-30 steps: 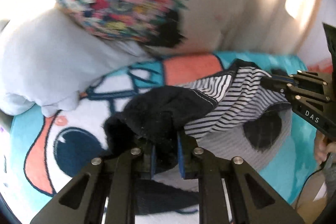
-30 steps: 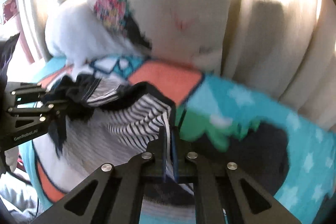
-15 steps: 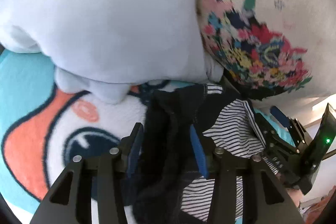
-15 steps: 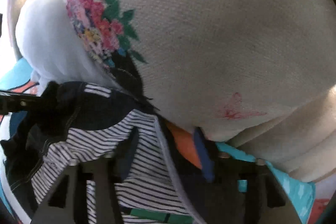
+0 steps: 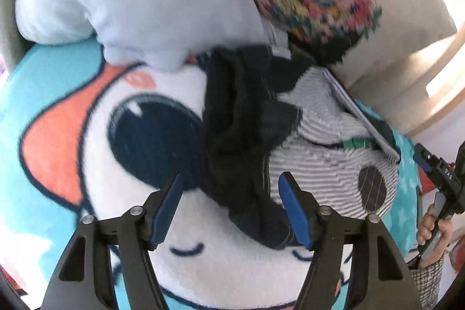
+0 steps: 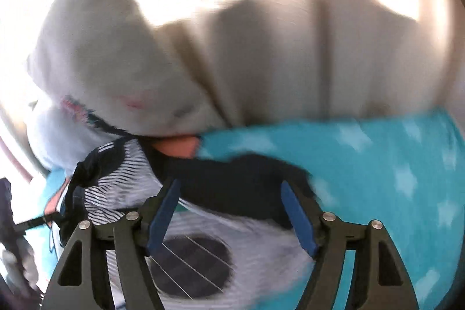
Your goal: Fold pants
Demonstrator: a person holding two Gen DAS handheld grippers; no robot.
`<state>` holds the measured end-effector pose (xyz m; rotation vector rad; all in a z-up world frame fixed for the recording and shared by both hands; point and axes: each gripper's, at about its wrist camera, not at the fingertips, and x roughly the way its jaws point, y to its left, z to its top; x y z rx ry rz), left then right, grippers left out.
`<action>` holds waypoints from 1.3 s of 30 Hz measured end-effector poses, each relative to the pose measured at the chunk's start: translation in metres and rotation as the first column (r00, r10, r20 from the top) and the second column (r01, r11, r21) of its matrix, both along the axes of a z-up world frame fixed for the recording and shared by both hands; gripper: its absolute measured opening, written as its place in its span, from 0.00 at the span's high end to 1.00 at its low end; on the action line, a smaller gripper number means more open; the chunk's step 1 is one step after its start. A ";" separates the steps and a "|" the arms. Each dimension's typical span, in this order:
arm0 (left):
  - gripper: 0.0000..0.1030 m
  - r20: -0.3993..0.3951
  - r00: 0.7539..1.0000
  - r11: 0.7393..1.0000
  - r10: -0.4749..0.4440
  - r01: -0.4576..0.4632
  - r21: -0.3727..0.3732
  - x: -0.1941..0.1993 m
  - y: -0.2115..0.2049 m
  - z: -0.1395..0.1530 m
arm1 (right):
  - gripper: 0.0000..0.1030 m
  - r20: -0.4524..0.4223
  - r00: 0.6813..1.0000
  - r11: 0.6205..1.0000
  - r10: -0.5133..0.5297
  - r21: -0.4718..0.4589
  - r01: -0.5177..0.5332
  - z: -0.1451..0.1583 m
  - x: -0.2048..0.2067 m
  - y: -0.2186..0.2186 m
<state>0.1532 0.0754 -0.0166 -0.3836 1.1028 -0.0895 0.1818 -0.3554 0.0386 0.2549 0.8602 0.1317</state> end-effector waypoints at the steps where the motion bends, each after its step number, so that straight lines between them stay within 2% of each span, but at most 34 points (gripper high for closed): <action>1: 0.35 -0.006 1.000 1.000 -0.004 0.004 -0.009 0.002 -0.003 -0.006 | 0.24 -0.016 1.000 1.000 -0.024 0.007 0.024 -0.008 -0.008 -0.013; 3: 0.35 -0.020 1.000 0.999 -0.008 0.008 -0.035 0.004 -0.007 -0.013 | 0.24 -0.043 0.998 0.998 -0.052 0.016 0.053 -0.020 -0.023 -0.029; 5: 0.31 -0.017 1.000 1.000 -0.009 0.009 -0.025 0.005 -0.016 -0.016 | 0.24 -0.069 0.995 0.997 -0.066 0.041 0.069 -0.033 -0.035 -0.041; 9: 0.29 -0.018 1.000 1.000 -0.012 0.011 -0.026 0.014 -0.036 -0.018 | 0.24 -0.099 0.993 0.994 -0.064 0.081 0.073 -0.055 -0.039 -0.041; 11: 0.54 -0.022 1.000 1.000 -0.018 0.018 -0.012 0.014 -0.041 -0.016 | 0.24 -0.113 0.992 0.993 -0.052 0.096 0.063 -0.065 -0.031 -0.029; 12: 0.87 -0.038 0.999 1.000 -0.021 0.021 0.009 0.016 -0.043 -0.017 | 0.24 -0.113 0.993 0.993 -0.045 0.102 0.057 -0.068 -0.029 -0.025; 13: 0.90 -0.051 0.999 1.000 -0.013 0.014 0.009 0.017 -0.042 -0.017 | 0.27 -0.098 0.994 0.995 -0.047 0.081 0.055 -0.068 -0.027 -0.019; 14: 0.90 -0.051 0.999 1.000 -0.002 0.001 -0.013 0.016 -0.038 -0.017 | 0.34 -0.101 0.994 0.996 -0.033 0.073 0.041 -0.069 -0.024 -0.014; 15: 0.90 -0.050 0.999 1.000 0.012 -0.013 -0.023 0.014 -0.033 -0.016 | 0.66 -0.112 0.994 0.996 -0.016 0.080 0.025 -0.069 -0.022 -0.010; 16: 0.91 -0.048 0.999 0.999 0.026 -0.027 -0.031 0.012 -0.029 -0.014 | 0.81 -0.128 0.992 0.994 0.000 0.106 0.014 -0.071 -0.019 -0.007; 22: 0.91 0.001 0.997 0.994 0.078 -0.078 -0.076 -0.011 -0.006 0.008 | 0.83 -0.107 0.994 0.985 0.008 0.170 0.010 -0.056 -0.033 -0.001; 29: 0.91 0.049 0.993 0.988 0.111 -0.105 -0.116 -0.047 0.014 0.027 | 0.83 -0.089 0.995 0.976 0.052 0.218 -0.031 -0.037 -0.074 0.014; 35: 0.91 0.049 0.984 0.973 0.173 -0.163 -0.161 -0.084 0.032 0.014 | 0.83 -0.102 0.993 0.971 0.060 0.238 -0.034 -0.043 -0.120 0.021; 38: 0.84 0.023 0.982 0.968 0.189 -0.182 -0.173 -0.093 0.038 0.003 | 0.82 -0.102 0.993 0.979 0.050 0.201 -0.029 -0.048 -0.132 0.022; 39: 0.81 0.013 0.980 0.965 0.200 -0.195 -0.175 -0.095 0.041 0.001 | 0.79 -0.105 0.993 0.984 0.051 0.178 -0.031 -0.050 -0.130 0.024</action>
